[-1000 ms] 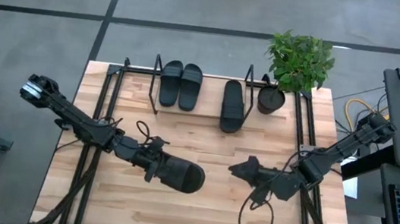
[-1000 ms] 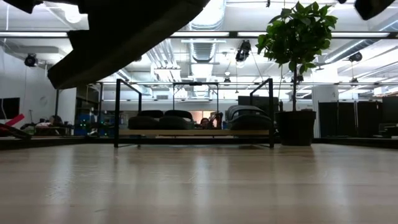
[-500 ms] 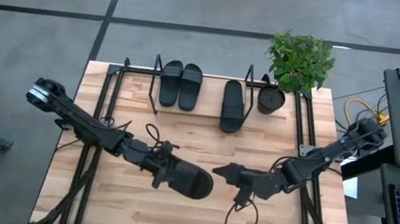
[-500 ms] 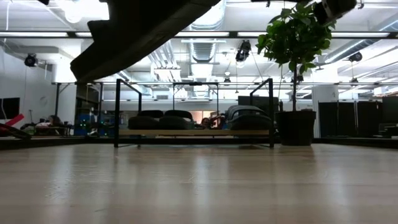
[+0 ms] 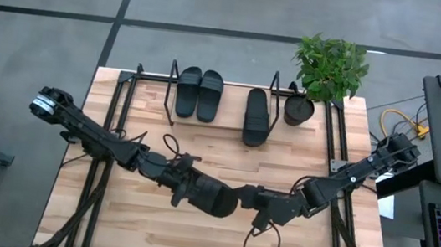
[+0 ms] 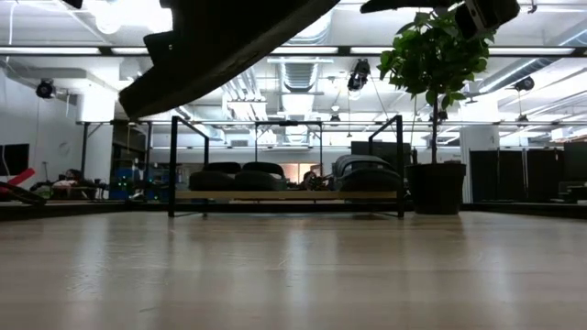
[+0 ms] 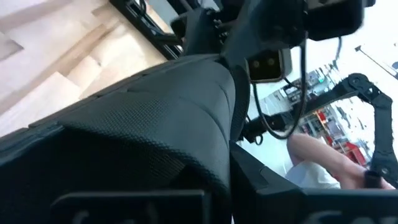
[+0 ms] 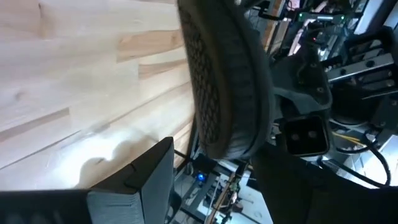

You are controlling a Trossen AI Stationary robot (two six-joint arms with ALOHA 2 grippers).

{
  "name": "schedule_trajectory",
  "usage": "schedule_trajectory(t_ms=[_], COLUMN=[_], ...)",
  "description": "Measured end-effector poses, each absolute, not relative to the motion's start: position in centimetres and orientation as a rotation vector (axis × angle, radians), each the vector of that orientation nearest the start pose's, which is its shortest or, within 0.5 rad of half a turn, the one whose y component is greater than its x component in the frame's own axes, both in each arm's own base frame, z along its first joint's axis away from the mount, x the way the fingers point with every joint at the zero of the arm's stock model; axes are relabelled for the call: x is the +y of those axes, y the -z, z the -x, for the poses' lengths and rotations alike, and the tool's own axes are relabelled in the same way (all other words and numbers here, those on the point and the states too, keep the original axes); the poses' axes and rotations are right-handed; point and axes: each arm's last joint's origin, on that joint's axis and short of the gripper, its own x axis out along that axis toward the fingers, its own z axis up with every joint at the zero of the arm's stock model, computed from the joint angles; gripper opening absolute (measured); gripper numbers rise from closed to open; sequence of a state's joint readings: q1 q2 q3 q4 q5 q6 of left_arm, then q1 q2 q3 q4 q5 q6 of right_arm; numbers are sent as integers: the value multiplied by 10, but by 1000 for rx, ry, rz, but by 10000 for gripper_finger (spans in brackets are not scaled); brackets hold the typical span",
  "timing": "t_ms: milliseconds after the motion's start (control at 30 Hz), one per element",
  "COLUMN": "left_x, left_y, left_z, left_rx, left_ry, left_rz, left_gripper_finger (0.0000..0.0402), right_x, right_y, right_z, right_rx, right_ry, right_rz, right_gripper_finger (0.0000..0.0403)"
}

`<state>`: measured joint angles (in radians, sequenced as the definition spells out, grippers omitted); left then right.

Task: Pick and place slides into the shelf
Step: Put the black slide on the shelf

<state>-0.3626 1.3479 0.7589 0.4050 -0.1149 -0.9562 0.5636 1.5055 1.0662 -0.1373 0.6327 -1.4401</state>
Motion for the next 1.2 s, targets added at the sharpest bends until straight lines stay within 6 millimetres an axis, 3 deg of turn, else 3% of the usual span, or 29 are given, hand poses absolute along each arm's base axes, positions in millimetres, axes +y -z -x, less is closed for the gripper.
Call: schedule_trajectory(t_ms=[700,867,1067,1200], left_x=[-89,-88,-88,-88], left_y=[-259,-260,-263,-266], left_z=[-281,-281,-282,-282], left_rx=[218,213,183,136], left_ry=[94,91,107,121], left_rz=[867,863,832,769], left_gripper_finger=[0,0,1,19], right_x=[160,159,159,158], right_y=[-266,-266,-264,-265], right_z=[-287,-287,-286,-286], right_rx=[485,502,513,532], right_ry=[-275,-247,-250,-191], right_rz=[1736,1697,1692,1643], right_gripper_finger=[200,153,39,39])
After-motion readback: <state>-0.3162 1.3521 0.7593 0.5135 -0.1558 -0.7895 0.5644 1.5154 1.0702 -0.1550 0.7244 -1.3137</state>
